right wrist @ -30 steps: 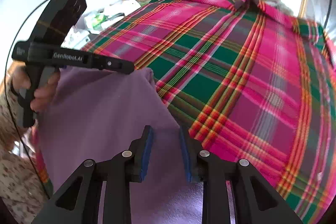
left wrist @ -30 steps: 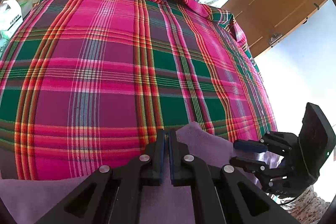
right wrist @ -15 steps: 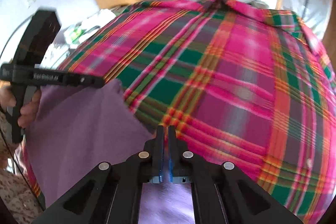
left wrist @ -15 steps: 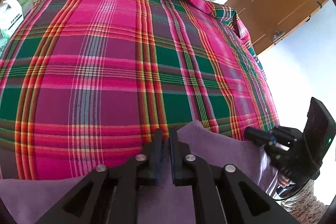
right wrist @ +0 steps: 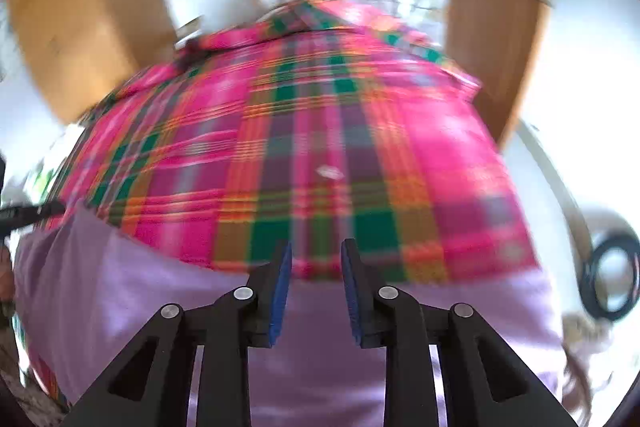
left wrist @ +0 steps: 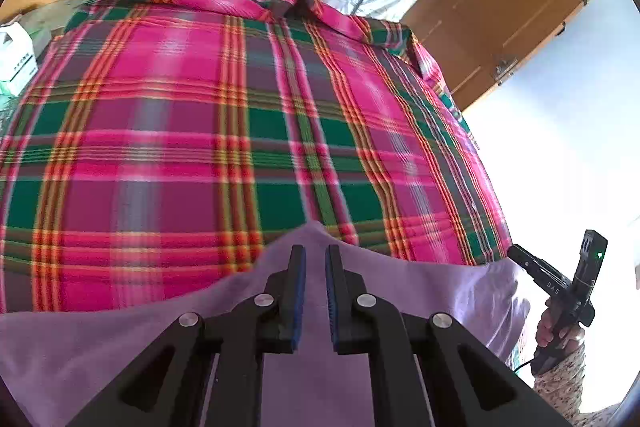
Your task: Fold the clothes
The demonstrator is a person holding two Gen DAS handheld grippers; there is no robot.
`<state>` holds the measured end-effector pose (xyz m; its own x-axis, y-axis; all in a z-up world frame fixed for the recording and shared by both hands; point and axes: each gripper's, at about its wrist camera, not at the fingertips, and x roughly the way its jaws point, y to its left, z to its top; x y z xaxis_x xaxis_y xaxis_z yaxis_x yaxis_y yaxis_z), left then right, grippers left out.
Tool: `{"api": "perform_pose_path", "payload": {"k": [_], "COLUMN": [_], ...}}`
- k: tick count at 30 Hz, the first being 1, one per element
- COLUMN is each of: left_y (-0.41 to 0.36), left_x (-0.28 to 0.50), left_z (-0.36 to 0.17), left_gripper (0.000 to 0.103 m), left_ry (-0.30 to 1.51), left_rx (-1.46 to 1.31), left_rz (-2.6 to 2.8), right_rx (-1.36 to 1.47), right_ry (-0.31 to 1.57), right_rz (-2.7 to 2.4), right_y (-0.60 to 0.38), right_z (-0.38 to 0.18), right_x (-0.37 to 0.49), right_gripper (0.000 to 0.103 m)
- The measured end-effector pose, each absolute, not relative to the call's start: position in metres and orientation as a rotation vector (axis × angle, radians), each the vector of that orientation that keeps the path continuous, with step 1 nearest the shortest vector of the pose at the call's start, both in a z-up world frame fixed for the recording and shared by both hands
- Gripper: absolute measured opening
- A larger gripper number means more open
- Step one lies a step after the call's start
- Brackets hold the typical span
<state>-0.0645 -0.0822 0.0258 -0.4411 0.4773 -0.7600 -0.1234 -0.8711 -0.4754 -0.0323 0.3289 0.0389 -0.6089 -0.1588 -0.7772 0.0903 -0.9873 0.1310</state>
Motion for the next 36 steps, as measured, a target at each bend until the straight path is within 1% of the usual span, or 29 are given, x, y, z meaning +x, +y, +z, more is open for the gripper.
{"api": "perform_pose_path", "payload": {"k": [1, 7, 11, 13, 17, 20, 23, 27, 28, 29, 30, 31, 33, 34, 36], "left_y": [-0.079, -0.074, -0.073, -0.073, -0.076, -0.075, -0.073, -0.071, -0.070, -0.070, -0.069, -0.070, -0.069, -0.069, -0.068], "left_x": [-0.066, -0.072, -0.072, -0.074, -0.076, -0.078, -0.079, -0.079, -0.079, -0.079, -0.079, -0.079, -0.079, -0.079, -0.079], "left_z": [0.024, 0.009, 0.003, 0.001, -0.003, -0.003, -0.003, -0.003, -0.003, -0.003, -0.003, -0.003, -0.003, -0.003, -0.003], "left_gripper": [0.009, 0.009, 0.009, 0.009, 0.009, 0.009, 0.009, 0.009, 0.009, 0.009, 0.009, 0.009, 0.009, 0.009, 0.009], "left_ry": [-0.496, -0.535, -0.548, -0.556, -0.584, -0.587, -0.585, -0.576, -0.576, -0.575, -0.576, -0.576, -0.576, -0.575, -0.570], "left_rx": [-1.407, -1.468, -1.498, -1.507, -1.518, -1.518, -1.521, -1.523, -1.524, -1.526, -1.527, -1.527, -1.529, -1.530, -1.531], "left_rz": [2.331, 2.297, 2.291, 2.292, 2.293, 2.297, 2.303, 2.313, 2.314, 2.316, 2.318, 2.319, 2.322, 2.325, 2.330], "right_rx": [1.319, 1.409, 1.444, 1.448, 1.459, 1.473, 1.496, 1.451, 1.444, 1.438, 1.435, 1.433, 1.430, 1.425, 1.410], "right_ry": [-0.157, -0.330, -0.315, -0.344, -0.482, -0.519, -0.511, -0.673, -0.671, -0.666, -0.647, -0.629, -0.603, -0.604, -0.586], "right_rz": [-2.728, -2.899, -2.972, -3.035, -3.083, -3.103, -3.139, -3.122, -3.123, -3.124, -3.126, -3.129, -3.145, -3.157, -3.200], "right_y": [0.342, 0.397, 0.410, 0.419, 0.440, 0.448, 0.452, 0.461, 0.461, 0.461, 0.460, 0.459, 0.460, 0.460, 0.461], "right_z": [0.039, 0.029, 0.023, 0.022, 0.015, 0.012, 0.011, 0.005, 0.005, 0.005, 0.005, 0.006, 0.008, 0.009, 0.011], "right_x": [-0.026, -0.004, -0.003, -0.003, -0.004, -0.005, -0.007, -0.011, -0.011, -0.011, -0.011, -0.010, -0.010, -0.009, -0.007], "right_gripper": [0.032, 0.033, 0.033, 0.033, 0.033, 0.033, 0.033, 0.033, 0.033, 0.032, 0.027, 0.018, 0.006, 0.004, 0.003]}}
